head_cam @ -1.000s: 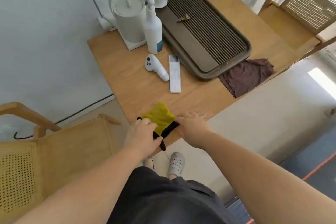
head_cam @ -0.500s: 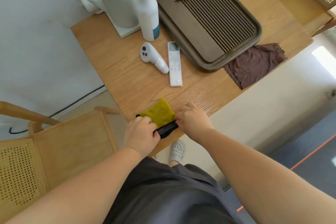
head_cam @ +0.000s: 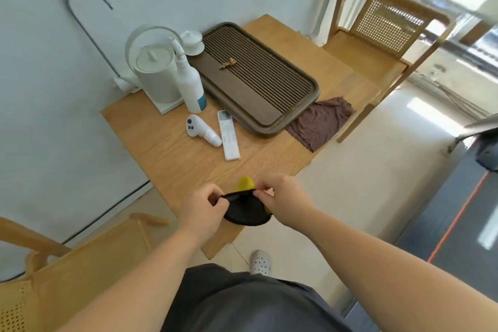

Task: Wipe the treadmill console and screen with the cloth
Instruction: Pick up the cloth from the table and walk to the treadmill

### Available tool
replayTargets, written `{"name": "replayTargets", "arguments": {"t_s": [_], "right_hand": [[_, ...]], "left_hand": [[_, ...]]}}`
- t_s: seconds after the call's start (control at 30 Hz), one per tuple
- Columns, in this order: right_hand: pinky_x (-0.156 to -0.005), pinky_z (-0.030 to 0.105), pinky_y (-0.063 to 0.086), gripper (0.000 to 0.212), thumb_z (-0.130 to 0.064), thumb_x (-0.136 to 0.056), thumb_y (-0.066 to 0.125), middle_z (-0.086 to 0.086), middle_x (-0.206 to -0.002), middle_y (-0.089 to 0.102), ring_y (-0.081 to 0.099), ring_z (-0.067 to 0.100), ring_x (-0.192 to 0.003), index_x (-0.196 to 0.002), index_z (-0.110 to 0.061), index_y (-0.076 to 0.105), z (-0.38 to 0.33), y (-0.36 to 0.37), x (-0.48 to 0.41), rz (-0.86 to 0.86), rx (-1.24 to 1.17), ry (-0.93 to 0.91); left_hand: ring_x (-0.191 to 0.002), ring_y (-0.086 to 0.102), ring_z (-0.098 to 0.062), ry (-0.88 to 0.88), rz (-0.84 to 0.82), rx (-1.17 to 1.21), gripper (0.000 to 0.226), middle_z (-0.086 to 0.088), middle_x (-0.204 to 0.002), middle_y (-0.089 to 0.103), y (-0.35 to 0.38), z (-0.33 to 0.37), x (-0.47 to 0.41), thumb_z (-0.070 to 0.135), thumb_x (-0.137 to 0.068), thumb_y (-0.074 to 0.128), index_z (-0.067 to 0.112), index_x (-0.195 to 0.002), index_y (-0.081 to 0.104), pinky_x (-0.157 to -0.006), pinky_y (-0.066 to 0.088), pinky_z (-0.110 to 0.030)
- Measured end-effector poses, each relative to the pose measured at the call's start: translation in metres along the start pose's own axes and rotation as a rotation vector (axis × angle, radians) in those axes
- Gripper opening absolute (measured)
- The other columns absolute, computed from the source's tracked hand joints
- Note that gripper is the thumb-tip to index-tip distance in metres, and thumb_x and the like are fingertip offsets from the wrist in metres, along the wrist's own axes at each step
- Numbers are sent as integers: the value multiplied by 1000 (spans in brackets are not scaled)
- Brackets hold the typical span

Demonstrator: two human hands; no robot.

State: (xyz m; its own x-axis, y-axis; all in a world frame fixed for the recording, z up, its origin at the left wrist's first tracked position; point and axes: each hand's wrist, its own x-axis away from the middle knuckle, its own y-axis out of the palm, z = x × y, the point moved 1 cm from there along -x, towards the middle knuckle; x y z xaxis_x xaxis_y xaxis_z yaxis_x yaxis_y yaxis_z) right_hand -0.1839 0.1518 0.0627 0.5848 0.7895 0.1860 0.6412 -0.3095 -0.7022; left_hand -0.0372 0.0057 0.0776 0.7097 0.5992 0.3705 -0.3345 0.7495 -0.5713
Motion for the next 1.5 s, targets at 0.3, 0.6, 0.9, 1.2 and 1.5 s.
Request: {"name": "replayTargets", "arguments": {"t_s": [0.3, 0.6, 0.9, 1.2, 1.5], "right_hand": [[-73, 27, 51, 9, -24, -100, 62, -15, -84, 65, 61, 5, -82, -93, -28, 64, -26, -31, 87, 324, -70, 192], [-71, 21, 49, 19, -23, -92, 76, -13, -78, 67, 61, 7, -76, -87, -39, 66, -42, -50, 215, 460, -182, 353], [-63, 15, 40, 22, -12, -89, 79, -12, -66, 64, 54, 0, -63, -73, -25, 70, -2, -67, 366, 814, -293, 638], [-77, 32, 49, 19, -9, -101, 62, 0, -83, 70, 62, 9, -80, -86, -14, 73, 76, -88, 471, 1369, -853, 728], [-71, 23, 53, 15, -22, -104, 60, -8, -87, 71, 64, 6, -83, -93, -23, 69, 216, -169, 619, 1556, -904, 766]], "left_hand": [[-63, 53, -10, 201, -363, 44, 14, 4, -68, 62, -19, 45, 15, 19, -88, 56, 25, -79, 65, -59, 43, -30], [-73, 57, -18, 450, -487, 166, 12, -10, -74, 62, 18, 110, 76, 17, -91, 54, 17, -83, 64, -63, 46, -31], [-61, 43, -5, 452, -701, 254, 16, 9, -64, 47, 111, 153, 120, 8, -97, 45, 9, -85, 55, -56, 39, -21], [-54, 38, -5, 398, -833, 194, 30, 17, -54, 44, 250, 196, 198, 5, -97, 43, 18, -71, 51, -49, 31, -20], [-75, 60, -19, 363, -893, 0, 14, -4, -84, 64, 443, 304, 342, 27, -95, 62, 14, -91, 63, -68, 49, -34]]}}
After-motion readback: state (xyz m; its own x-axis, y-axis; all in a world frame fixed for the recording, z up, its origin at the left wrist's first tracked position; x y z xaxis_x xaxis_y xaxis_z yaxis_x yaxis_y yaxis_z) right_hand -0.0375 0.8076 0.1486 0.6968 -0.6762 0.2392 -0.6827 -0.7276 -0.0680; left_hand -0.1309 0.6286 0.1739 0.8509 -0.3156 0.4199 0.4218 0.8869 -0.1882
